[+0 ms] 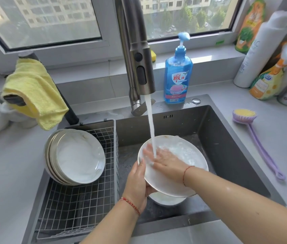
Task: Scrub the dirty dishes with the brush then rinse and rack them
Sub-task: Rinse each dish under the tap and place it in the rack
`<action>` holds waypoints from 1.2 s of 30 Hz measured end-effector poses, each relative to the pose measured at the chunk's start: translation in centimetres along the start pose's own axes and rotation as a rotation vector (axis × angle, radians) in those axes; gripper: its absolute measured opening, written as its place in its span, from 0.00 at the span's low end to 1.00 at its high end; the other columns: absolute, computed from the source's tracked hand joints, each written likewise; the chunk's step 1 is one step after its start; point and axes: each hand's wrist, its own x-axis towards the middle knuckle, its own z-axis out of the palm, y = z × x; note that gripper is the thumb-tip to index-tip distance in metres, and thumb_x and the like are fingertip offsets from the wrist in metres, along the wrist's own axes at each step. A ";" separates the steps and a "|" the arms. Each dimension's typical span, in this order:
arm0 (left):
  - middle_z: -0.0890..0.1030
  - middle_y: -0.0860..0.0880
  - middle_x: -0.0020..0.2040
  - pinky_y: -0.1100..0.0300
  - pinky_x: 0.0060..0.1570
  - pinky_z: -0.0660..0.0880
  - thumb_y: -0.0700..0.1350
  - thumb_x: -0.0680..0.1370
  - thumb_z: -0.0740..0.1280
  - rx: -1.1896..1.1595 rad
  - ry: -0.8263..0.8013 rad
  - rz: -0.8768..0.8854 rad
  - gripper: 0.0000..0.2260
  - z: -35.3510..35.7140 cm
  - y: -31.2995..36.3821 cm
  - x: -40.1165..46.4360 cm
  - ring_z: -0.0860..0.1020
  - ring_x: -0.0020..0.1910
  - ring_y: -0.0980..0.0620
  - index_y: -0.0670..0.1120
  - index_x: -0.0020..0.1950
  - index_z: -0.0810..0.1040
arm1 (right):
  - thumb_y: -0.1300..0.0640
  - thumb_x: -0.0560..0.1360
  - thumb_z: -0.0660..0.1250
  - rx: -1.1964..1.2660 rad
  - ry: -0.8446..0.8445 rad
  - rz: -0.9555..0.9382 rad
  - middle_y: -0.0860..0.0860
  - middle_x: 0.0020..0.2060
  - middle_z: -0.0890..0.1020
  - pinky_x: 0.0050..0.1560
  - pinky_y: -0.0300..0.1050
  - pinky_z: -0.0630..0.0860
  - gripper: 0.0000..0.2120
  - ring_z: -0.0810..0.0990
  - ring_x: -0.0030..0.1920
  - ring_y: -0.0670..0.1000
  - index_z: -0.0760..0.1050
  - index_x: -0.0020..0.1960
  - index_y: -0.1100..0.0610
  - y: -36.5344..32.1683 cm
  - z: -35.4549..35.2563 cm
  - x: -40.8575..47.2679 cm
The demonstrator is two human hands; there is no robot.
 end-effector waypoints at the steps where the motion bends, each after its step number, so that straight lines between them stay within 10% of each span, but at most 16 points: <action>1: 0.85 0.46 0.56 0.56 0.36 0.80 0.60 0.79 0.58 0.001 0.013 -0.004 0.20 0.0 -0.1 0.0 0.83 0.54 0.45 0.53 0.65 0.77 | 0.30 0.72 0.39 0.002 0.012 0.048 0.38 0.76 0.39 0.75 0.57 0.35 0.34 0.36 0.77 0.50 0.41 0.76 0.37 1.2 -0.2 0.7; 5: 0.84 0.46 0.57 0.54 0.35 0.80 0.56 0.83 0.58 0.013 0.118 -0.012 0.15 -0.5 -0.2 0.6 0.83 0.52 0.43 0.52 0.64 0.77 | 0.46 0.82 0.43 -0.241 -0.004 0.115 0.45 0.77 0.41 0.74 0.48 0.34 0.26 0.38 0.77 0.46 0.43 0.79 0.47 3.8 -1.9 -0.5; 11: 0.82 0.44 0.57 0.52 0.34 0.81 0.55 0.82 0.60 0.070 0.240 -0.055 0.13 -1.2 -0.3 2.3 0.83 0.51 0.40 0.51 0.63 0.76 | 0.43 0.81 0.44 -0.311 -0.104 0.075 0.48 0.68 0.71 0.73 0.59 0.34 0.22 0.63 0.71 0.48 0.66 0.68 0.46 5.8 0.2 -4.4; 15: 0.81 0.42 0.55 0.55 0.30 0.79 0.55 0.83 0.59 0.104 0.256 -0.104 0.15 -1.2 0.2 3.4 0.82 0.50 0.41 0.48 0.64 0.74 | 0.37 0.74 0.62 -0.082 0.079 -0.041 0.37 0.66 0.72 0.73 0.43 0.60 0.23 0.62 0.69 0.39 0.72 0.67 0.41 5.7 1.7 -6.3; 18: 0.82 0.41 0.53 0.55 0.32 0.80 0.55 0.83 0.59 0.115 0.232 -0.151 0.15 -0.6 0.6 4.1 0.82 0.48 0.41 0.47 0.63 0.74 | 0.45 0.72 0.63 -0.054 0.303 -0.150 0.43 0.46 0.84 0.43 0.43 0.81 0.12 0.82 0.46 0.44 0.78 0.53 0.45 6.2 2.5 -6.7; 25: 0.81 0.42 0.51 0.54 0.39 0.80 0.60 0.81 0.57 0.250 0.064 -0.204 0.19 2.1 2.0 4.6 0.82 0.47 0.44 0.48 0.59 0.76 | 0.51 0.76 0.66 0.145 0.342 -0.076 0.50 0.39 0.82 0.44 0.47 0.74 0.09 0.77 0.39 0.48 0.81 0.48 0.56 5.4 0.1 -7.5; 31: 0.76 0.48 0.59 0.49 0.57 0.74 0.63 0.81 0.56 0.393 0.162 -0.192 0.16 3.4 0.8 6.5 0.75 0.60 0.44 0.53 0.55 0.73 | 0.53 0.76 0.66 0.150 0.190 0.046 0.47 0.28 0.65 0.32 0.41 0.59 0.21 0.61 0.30 0.45 0.59 0.31 0.54 3.1 -3.0 -6.0; 36: 0.81 0.45 0.37 0.58 0.36 0.74 0.66 0.81 0.53 0.088 0.172 -0.325 0.26 1.1 1.5 7.4 0.79 0.33 0.47 0.44 0.50 0.76 | 0.54 0.75 0.68 0.241 0.095 0.102 0.45 0.25 0.68 0.31 0.39 0.63 0.21 0.65 0.28 0.44 0.65 0.27 0.53 0.1 -4.5 -3.8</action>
